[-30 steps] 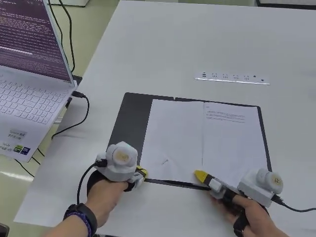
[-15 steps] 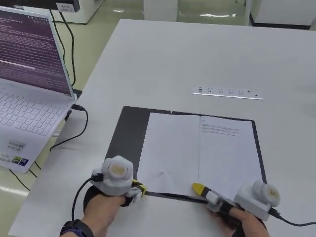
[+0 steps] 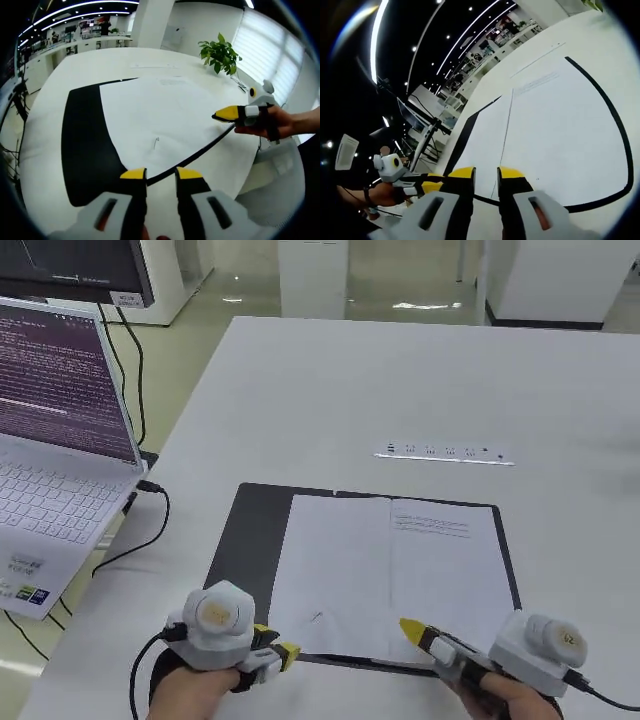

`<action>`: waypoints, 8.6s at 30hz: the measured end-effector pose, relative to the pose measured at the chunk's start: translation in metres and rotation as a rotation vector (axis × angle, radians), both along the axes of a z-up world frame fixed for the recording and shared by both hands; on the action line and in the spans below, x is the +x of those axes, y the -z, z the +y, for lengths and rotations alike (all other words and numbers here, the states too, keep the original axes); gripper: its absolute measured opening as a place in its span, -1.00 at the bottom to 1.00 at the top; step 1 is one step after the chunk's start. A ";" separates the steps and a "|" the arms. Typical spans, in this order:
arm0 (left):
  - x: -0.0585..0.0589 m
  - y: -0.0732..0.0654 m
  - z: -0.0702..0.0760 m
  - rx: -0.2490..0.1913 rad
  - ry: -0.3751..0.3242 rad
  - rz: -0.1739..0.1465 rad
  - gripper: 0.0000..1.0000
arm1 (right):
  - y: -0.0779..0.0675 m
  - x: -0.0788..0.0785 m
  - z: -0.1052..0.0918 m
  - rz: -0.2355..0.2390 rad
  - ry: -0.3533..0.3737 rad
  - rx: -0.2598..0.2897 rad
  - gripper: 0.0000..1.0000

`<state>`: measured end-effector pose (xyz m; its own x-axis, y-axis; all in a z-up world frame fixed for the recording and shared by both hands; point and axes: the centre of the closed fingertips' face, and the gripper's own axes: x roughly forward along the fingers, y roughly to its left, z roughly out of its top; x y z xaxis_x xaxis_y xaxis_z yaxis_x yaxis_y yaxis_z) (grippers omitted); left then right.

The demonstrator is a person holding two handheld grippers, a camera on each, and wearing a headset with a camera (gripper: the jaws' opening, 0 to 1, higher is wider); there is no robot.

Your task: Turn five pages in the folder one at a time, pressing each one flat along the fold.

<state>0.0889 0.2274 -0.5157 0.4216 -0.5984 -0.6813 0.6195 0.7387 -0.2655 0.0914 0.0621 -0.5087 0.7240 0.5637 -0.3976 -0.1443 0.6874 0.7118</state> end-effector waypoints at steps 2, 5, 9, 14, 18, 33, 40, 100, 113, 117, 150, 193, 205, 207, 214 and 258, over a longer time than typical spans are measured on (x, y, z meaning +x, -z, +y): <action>0.001 -0.003 -0.001 -0.007 -0.008 -0.005 -0.57 | -0.001 -0.001 -0.004 -0.004 -0.003 -0.020 -0.63; 0.000 -0.010 -0.003 -0.010 -0.009 -0.018 -0.56 | -0.007 -0.004 -0.013 -0.018 0.003 -0.059 -0.61; -0.002 -0.016 -0.003 -0.008 -0.004 -0.031 -0.52 | -0.013 -0.005 -0.025 -0.034 0.007 -0.103 -0.57; -0.002 -0.028 0.002 -0.006 -0.006 -0.051 -0.49 | -0.025 -0.008 -0.036 -0.071 -0.028 -0.172 -0.50; -0.001 -0.038 0.007 -0.011 -0.019 -0.071 -0.46 | -0.034 -0.010 -0.044 -0.102 -0.058 -0.234 -0.44; -0.016 -0.056 0.013 0.068 0.098 -0.146 -0.11 | -0.055 -0.037 -0.063 -0.200 -0.220 -0.407 -0.13; -0.025 -0.064 0.015 0.052 0.118 -0.169 0.11 | -0.054 -0.057 -0.070 -0.203 -0.291 -0.477 0.06; -0.051 -0.048 -0.020 0.062 0.163 -0.066 0.28 | -0.016 -0.139 -0.093 -0.024 -0.307 -0.481 0.27; -0.035 -0.056 -0.050 0.066 0.203 -0.058 0.31 | -0.014 -0.141 -0.095 -0.021 -0.335 -0.478 0.25; -0.036 -0.054 -0.061 0.068 0.210 -0.046 0.34 | -0.016 -0.140 -0.095 -0.023 -0.326 -0.470 0.24; -0.026 -0.029 -0.155 0.106 0.377 -0.015 0.35 | -0.017 -0.140 -0.097 -0.009 -0.331 -0.448 0.23; 0.000 0.032 -0.266 0.139 0.391 -0.171 0.43 | -0.008 -0.146 -0.107 0.066 -0.306 -0.446 0.14; 0.005 0.035 -0.260 0.159 0.412 -0.189 0.29 | -0.005 -0.131 -0.108 0.059 -0.302 -0.442 0.05; 0.006 0.036 -0.260 0.160 0.419 -0.189 0.27 | -0.005 -0.125 -0.110 0.051 -0.300 -0.440 0.03; 0.009 0.034 -0.256 0.130 0.409 -0.169 0.17 | -0.012 -0.081 -0.121 0.005 -0.198 -0.369 -0.08; -0.023 0.005 -0.194 0.044 0.311 -0.076 0.27 | -0.013 -0.001 -0.104 -0.033 -0.074 -0.103 -0.95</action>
<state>0.0657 0.0330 -0.5202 0.2738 -0.6773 -0.6828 0.8343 0.5205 -0.1817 0.0904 -0.0420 -0.4961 0.6956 0.5735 -0.4327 -0.2198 0.7432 0.6319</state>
